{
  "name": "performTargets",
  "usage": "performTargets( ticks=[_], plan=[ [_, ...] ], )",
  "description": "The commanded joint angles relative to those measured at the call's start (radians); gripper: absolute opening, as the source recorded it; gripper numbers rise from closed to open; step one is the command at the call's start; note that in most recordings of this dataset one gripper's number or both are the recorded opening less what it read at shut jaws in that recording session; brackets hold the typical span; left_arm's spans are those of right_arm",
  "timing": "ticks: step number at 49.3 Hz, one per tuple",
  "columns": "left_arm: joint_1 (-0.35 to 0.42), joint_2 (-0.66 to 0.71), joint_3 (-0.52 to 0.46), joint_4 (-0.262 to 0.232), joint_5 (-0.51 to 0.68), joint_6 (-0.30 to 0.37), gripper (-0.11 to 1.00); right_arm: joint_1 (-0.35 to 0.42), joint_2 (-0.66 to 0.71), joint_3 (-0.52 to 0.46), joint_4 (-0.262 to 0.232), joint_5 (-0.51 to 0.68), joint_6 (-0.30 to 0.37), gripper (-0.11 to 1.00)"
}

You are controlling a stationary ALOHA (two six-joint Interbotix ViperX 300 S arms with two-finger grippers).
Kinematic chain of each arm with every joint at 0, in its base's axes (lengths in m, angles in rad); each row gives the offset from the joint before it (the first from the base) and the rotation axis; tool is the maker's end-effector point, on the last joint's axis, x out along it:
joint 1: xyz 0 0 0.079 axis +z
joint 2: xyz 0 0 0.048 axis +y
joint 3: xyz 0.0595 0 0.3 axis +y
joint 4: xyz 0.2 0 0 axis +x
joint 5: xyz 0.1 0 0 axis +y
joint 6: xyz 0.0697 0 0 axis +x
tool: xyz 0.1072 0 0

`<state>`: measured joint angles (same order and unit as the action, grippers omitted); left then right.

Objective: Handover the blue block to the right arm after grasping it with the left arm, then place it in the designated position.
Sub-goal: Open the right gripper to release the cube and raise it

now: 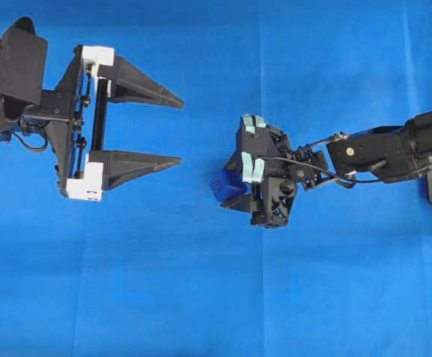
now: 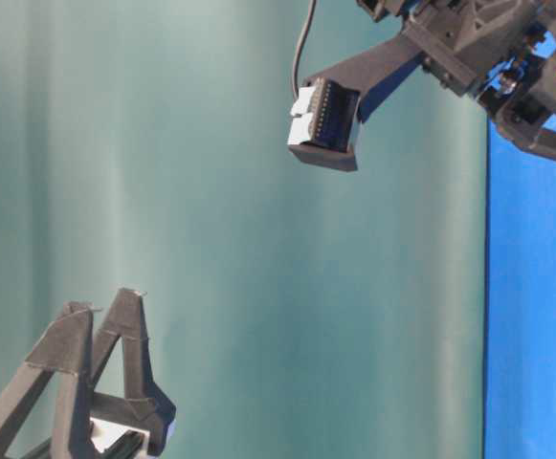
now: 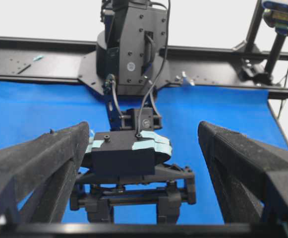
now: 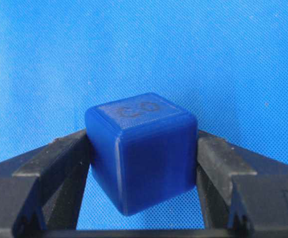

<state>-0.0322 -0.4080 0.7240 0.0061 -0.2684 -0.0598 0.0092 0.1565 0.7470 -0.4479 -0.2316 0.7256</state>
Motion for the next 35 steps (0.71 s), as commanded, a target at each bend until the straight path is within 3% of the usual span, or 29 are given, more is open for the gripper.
performTargets(
  ticks=[1,4,9,11,20,35],
  plan=[
    [0.003,-0.008,-0.028,0.002,-0.012,0.000,0.93,-0.002,-0.012,-0.006,0.005,-0.006,-0.002,0.54],
    [0.002,-0.008,-0.028,0.002,-0.012,0.000,0.93,-0.002,-0.012,-0.006,0.008,-0.006,-0.002,0.59],
    [0.003,-0.008,-0.028,0.002,-0.012,0.000,0.93,-0.002,-0.012,-0.008,0.012,-0.006,-0.002,0.86],
    [0.003,-0.008,-0.028,0.002,-0.011,0.000,0.93,-0.002,-0.014,-0.006,0.012,-0.006,-0.002,0.92],
    [0.003,-0.008,-0.026,0.002,-0.012,0.000,0.93,-0.002,-0.014,-0.006,0.012,-0.006,-0.002,0.82],
    [0.003,-0.008,-0.028,0.002,-0.012,0.000,0.93,0.000,-0.071,-0.005,0.012,0.014,0.000,0.82]
  ],
)
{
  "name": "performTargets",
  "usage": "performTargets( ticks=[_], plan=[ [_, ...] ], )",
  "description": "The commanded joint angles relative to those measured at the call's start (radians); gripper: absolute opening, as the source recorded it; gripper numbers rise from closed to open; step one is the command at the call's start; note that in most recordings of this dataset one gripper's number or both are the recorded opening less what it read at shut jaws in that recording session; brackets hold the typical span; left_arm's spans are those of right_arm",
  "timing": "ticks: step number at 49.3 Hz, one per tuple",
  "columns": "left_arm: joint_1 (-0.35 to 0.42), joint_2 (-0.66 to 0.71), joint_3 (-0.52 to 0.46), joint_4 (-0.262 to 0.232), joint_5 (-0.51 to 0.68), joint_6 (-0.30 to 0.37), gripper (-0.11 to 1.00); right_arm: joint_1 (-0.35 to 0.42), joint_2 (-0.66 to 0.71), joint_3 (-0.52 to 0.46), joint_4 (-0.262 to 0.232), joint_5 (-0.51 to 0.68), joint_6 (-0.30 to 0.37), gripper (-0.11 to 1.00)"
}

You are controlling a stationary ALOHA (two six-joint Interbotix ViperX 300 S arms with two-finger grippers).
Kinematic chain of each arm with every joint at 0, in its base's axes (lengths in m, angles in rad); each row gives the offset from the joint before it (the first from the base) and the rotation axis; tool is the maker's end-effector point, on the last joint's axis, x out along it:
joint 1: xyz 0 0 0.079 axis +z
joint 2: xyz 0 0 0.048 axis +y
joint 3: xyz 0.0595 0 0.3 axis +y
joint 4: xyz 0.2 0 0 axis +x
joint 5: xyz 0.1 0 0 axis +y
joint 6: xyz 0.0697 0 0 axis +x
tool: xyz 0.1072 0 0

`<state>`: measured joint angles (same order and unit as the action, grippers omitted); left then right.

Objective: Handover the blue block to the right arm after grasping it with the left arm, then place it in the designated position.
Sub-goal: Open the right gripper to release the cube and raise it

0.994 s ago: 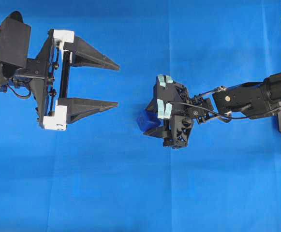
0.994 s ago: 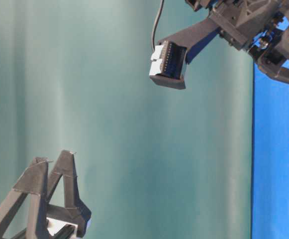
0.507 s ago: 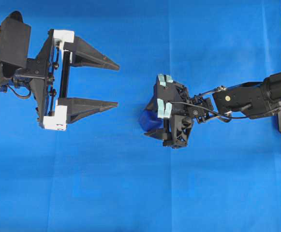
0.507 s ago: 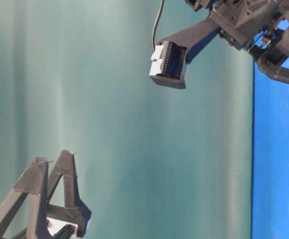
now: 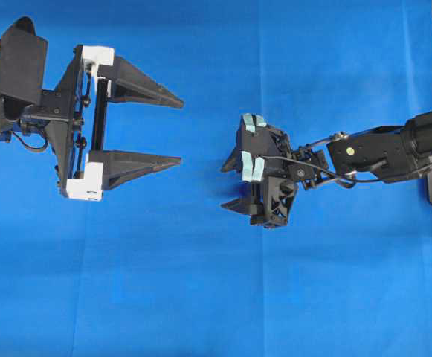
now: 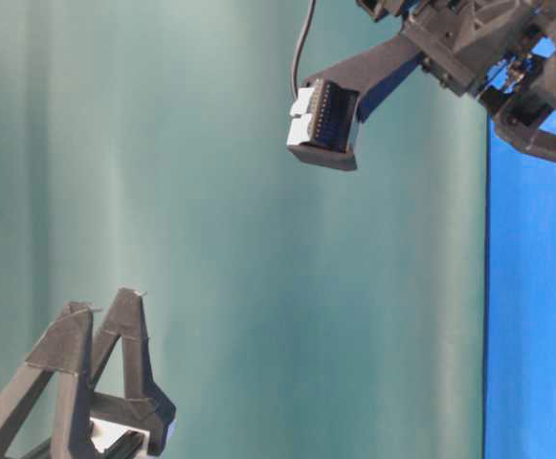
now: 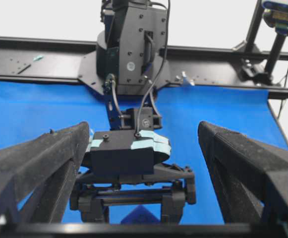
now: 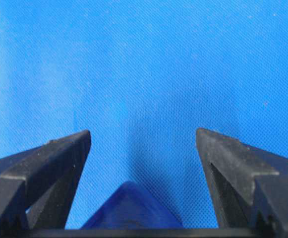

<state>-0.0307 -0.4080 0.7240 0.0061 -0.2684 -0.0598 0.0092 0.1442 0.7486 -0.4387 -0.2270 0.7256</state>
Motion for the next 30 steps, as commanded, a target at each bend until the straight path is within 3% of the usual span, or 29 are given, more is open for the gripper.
performTargets(
  ticks=[1,30],
  plan=[
    [0.002,-0.008,-0.028,0.002,-0.012,0.000,0.93,0.000,-0.067,-0.005,0.003,0.017,0.000,0.82],
    [0.000,-0.008,-0.028,0.002,-0.012,0.002,0.93,0.015,-0.531,0.012,-0.009,0.399,-0.011,0.82]
  ],
)
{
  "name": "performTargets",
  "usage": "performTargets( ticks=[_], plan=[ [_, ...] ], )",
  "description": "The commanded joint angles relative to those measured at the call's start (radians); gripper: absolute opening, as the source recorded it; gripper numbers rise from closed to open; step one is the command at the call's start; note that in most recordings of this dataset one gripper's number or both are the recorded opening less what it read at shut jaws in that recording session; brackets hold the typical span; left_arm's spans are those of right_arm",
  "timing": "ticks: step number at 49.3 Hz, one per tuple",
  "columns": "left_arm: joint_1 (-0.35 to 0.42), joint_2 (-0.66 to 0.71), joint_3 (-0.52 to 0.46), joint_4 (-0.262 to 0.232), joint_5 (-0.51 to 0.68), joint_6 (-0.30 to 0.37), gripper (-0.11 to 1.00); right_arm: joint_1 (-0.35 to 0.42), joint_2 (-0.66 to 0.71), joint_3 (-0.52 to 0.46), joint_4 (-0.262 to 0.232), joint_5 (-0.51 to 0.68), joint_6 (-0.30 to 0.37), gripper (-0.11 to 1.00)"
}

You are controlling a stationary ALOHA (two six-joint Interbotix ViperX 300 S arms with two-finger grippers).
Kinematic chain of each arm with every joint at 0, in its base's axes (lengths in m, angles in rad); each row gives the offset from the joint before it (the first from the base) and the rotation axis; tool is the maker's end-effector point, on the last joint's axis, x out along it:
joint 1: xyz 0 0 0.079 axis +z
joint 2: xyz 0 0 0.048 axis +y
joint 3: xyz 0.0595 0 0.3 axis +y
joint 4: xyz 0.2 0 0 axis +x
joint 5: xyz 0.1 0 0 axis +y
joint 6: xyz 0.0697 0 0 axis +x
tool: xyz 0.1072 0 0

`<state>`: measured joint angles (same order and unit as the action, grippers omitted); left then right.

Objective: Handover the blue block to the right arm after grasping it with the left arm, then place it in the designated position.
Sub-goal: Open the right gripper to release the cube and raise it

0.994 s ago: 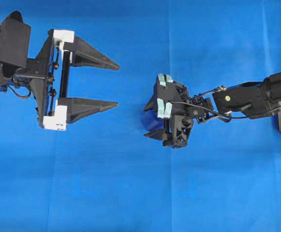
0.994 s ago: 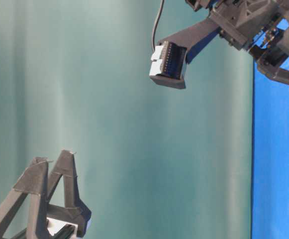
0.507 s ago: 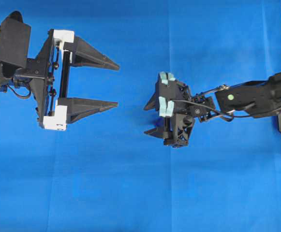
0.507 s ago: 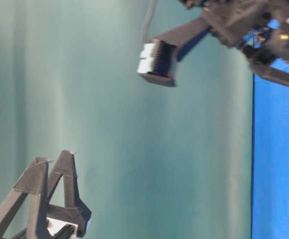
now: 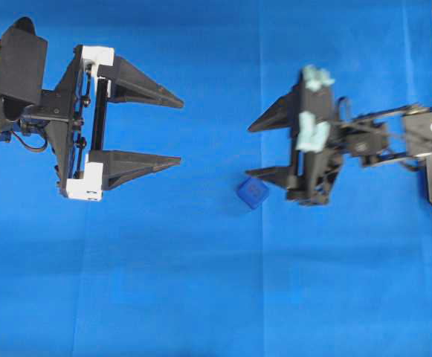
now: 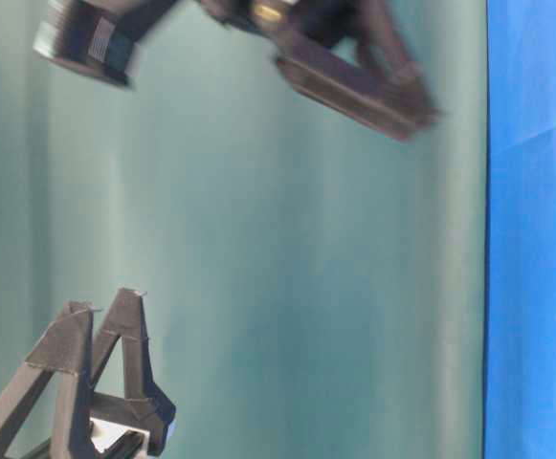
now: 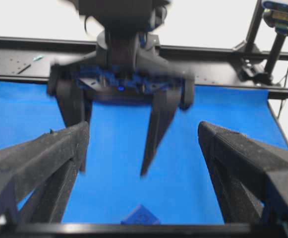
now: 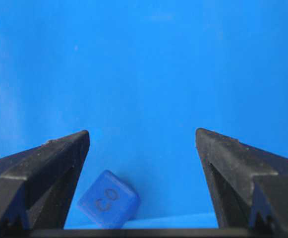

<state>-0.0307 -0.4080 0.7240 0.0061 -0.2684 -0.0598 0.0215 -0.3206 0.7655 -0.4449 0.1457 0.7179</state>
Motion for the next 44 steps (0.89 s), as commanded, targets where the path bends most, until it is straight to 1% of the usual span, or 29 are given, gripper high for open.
performTargets(
  ticks=[1,12,20,25,32,44],
  plan=[
    [0.002,-0.008,-0.028,0.002,-0.012,0.002,0.93,0.003,-0.081,-0.005,-0.003,0.034,-0.003,0.82],
    [0.000,-0.008,-0.029,0.002,-0.012,0.000,0.93,0.003,-0.236,0.011,-0.020,0.117,-0.003,0.82],
    [0.000,-0.008,-0.029,0.002,-0.012,0.000,0.93,0.003,-0.314,0.023,-0.037,0.137,-0.003,0.82],
    [0.002,-0.008,-0.031,0.003,-0.012,0.000,0.93,0.003,-0.353,0.032,-0.038,0.140,-0.003,0.82],
    [0.002,-0.006,-0.032,0.002,-0.012,0.000,0.93,0.003,-0.376,0.035,-0.038,0.138,-0.003,0.82],
    [0.002,-0.008,-0.032,0.002,-0.012,0.002,0.93,0.003,-0.359,0.032,-0.041,0.133,-0.003,0.82]
  ],
)
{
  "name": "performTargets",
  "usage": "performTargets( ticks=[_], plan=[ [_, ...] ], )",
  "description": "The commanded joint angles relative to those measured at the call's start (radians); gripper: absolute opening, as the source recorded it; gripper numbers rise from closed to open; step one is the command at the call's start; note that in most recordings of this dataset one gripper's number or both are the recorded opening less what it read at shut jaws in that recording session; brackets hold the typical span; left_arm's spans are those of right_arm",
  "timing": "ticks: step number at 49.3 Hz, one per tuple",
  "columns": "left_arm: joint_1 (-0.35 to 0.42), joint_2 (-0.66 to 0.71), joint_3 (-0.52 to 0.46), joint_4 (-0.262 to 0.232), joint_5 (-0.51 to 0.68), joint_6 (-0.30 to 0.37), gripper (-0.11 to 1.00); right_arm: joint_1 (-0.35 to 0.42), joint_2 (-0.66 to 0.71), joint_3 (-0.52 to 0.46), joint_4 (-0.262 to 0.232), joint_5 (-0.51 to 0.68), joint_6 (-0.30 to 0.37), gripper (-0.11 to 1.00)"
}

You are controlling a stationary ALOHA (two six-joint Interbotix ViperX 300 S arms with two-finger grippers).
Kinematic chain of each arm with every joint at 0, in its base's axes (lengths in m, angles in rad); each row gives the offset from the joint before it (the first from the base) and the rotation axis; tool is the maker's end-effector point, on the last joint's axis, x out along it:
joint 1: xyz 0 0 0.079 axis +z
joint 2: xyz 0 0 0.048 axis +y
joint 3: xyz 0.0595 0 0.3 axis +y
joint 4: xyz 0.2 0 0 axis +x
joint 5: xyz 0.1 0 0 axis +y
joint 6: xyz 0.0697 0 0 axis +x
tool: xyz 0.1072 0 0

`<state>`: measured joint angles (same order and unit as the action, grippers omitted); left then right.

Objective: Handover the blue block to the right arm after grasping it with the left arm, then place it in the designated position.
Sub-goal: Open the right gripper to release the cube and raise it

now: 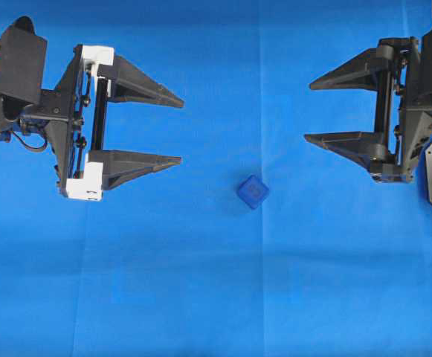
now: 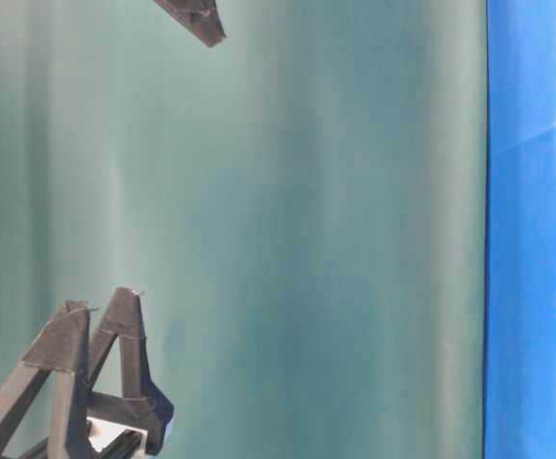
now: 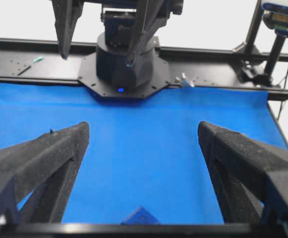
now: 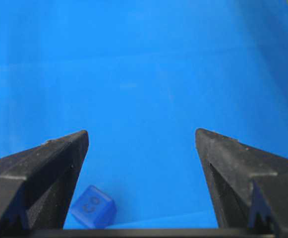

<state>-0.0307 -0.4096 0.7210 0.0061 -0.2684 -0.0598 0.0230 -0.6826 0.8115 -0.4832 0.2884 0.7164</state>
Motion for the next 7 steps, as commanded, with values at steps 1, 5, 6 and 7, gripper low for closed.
performTargets(
  ticks=[1,5,6,7],
  plan=[
    [0.002,-0.006,-0.029,0.002,-0.012,0.002,0.93,0.002,0.003,-0.014,-0.003,-0.012,-0.002,0.82],
    [0.002,-0.006,-0.029,0.002,-0.012,0.002,0.93,0.002,0.003,-0.014,-0.009,-0.026,-0.002,0.82],
    [0.002,-0.006,-0.029,0.002,-0.012,0.002,0.93,0.002,0.002,-0.015,-0.009,-0.032,-0.002,0.82],
    [0.002,-0.006,-0.029,0.002,-0.012,0.002,0.93,0.000,0.000,-0.015,-0.012,-0.037,-0.002,0.82]
  ],
)
